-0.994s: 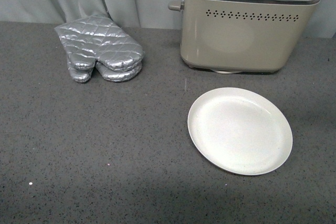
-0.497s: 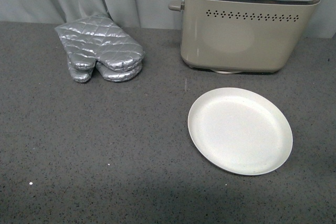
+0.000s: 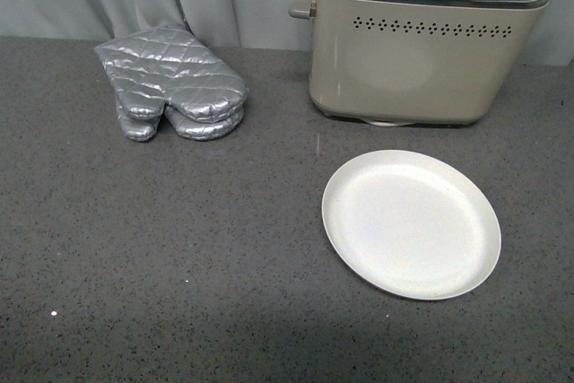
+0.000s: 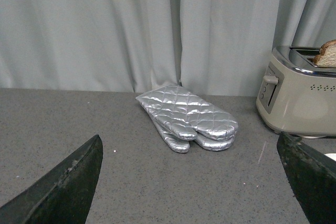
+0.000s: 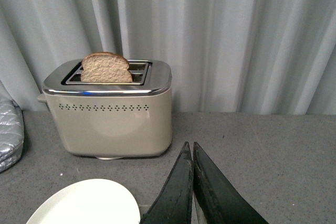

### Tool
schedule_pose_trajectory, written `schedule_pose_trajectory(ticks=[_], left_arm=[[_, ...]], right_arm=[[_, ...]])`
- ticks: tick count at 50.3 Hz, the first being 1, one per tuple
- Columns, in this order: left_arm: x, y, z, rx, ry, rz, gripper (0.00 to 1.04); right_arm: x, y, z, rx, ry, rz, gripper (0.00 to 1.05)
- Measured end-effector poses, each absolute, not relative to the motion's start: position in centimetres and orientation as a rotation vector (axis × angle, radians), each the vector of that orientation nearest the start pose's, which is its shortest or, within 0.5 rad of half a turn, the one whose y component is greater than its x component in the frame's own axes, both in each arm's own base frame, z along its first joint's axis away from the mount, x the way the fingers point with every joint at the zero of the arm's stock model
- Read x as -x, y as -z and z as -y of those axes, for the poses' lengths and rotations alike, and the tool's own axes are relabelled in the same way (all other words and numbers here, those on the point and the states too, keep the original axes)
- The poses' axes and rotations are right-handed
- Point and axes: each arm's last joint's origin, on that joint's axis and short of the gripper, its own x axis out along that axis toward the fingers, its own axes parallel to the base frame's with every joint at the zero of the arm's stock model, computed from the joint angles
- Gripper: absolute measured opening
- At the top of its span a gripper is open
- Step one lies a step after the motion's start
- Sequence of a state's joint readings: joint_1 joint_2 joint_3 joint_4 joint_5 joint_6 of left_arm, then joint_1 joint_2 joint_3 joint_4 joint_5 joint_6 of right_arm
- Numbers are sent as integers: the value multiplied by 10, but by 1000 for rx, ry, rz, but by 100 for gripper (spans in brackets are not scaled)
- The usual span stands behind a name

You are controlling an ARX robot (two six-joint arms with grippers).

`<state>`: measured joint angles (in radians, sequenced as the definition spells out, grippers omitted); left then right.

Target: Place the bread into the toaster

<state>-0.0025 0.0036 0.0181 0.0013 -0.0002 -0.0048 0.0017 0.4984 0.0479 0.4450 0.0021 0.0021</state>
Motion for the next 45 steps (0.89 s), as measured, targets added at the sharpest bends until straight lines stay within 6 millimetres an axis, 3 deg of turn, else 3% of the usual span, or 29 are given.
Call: schedule_pose_trajectory(ticks=[8, 45], left_arm=[[-97, -170, 0, 5, 2, 16, 98], [-97, -170, 0, 5, 2, 16, 98]], right_arm=[[-125, -167, 0, -2, 0, 1, 0], [-102, -164, 0, -2, -1, -22, 0]])
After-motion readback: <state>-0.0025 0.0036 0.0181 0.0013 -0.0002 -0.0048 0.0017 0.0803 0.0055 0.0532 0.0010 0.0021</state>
